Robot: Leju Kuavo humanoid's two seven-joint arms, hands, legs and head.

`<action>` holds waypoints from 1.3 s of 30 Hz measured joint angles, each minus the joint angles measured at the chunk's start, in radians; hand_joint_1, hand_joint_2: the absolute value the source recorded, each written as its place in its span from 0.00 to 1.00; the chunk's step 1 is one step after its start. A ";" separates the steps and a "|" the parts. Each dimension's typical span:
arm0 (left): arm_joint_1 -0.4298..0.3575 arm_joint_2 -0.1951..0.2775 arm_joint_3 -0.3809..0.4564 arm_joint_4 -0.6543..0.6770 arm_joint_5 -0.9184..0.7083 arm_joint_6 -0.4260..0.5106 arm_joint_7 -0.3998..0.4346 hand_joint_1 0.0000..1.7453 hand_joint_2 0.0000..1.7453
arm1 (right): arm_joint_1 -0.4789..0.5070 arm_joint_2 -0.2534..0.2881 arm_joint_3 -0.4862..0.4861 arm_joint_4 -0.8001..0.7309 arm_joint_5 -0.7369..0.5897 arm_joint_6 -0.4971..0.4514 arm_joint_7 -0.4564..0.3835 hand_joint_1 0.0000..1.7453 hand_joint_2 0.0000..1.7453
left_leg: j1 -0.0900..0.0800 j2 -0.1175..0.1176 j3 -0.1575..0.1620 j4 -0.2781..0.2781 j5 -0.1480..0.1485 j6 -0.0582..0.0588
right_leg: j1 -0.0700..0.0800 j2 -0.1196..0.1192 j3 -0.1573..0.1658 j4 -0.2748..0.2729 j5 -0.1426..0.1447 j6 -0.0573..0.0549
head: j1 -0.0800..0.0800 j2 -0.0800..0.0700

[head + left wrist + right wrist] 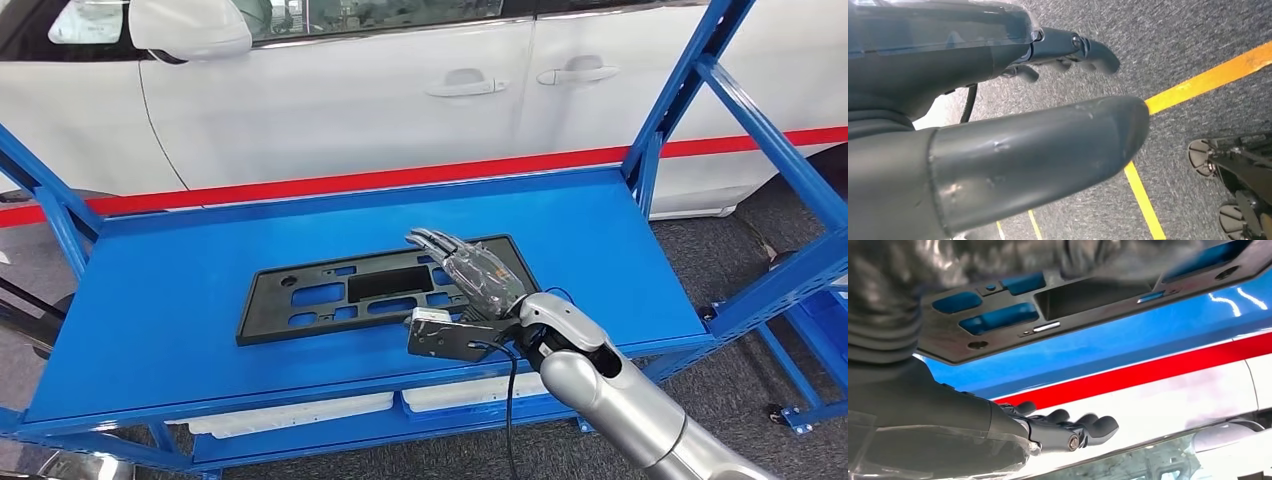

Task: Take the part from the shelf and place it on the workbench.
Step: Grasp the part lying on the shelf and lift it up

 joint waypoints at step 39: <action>-0.008 0.002 0.012 0.004 0.005 -0.013 -0.011 0.00 0.00 | -0.111 0.107 0.162 0.184 0.049 0.018 0.047 0.00 1.00 | 0.000 -0.001 0.004 -0.007 0.000 -0.016 | -0.001 -0.003 0.004 0.000 -0.004 -0.007 | 0.000 0.000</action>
